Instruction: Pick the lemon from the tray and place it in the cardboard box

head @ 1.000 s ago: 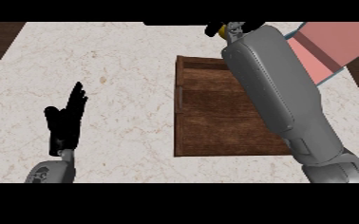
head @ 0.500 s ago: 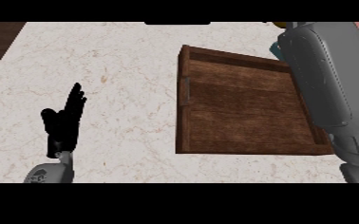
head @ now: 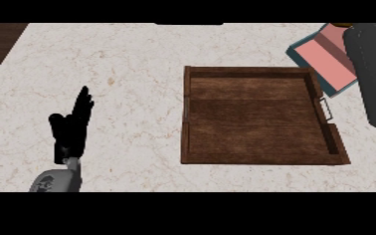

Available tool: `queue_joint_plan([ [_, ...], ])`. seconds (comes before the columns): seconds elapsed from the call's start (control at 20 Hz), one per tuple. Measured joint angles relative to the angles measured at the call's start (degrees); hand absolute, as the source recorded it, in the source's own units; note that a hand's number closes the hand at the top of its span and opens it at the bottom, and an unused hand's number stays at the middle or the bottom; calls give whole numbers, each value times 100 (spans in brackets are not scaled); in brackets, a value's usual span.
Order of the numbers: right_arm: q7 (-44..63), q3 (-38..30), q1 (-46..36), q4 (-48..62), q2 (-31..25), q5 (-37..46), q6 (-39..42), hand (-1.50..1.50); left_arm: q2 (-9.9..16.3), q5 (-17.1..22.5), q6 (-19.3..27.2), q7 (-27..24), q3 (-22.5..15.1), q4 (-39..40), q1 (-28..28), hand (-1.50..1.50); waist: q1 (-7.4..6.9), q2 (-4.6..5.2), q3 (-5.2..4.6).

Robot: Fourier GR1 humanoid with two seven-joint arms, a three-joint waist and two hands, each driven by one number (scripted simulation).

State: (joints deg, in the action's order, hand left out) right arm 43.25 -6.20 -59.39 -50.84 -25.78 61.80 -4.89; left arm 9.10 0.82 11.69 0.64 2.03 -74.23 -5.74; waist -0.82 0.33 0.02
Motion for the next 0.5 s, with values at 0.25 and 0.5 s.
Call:
queue_joint_plan([
  [0.25, -746, -349, -13, 1031, -240, -92, -698, 150, -20, -65, 30, 143, -42, -122, -74, 0, -56, 17, 2],
  [0.5, -1288, -647, -36, 2055, -611, -114, -1180, 150, -45, -66, -3, 135, -45, -85, -141, 0, -119, 51, 6],
])
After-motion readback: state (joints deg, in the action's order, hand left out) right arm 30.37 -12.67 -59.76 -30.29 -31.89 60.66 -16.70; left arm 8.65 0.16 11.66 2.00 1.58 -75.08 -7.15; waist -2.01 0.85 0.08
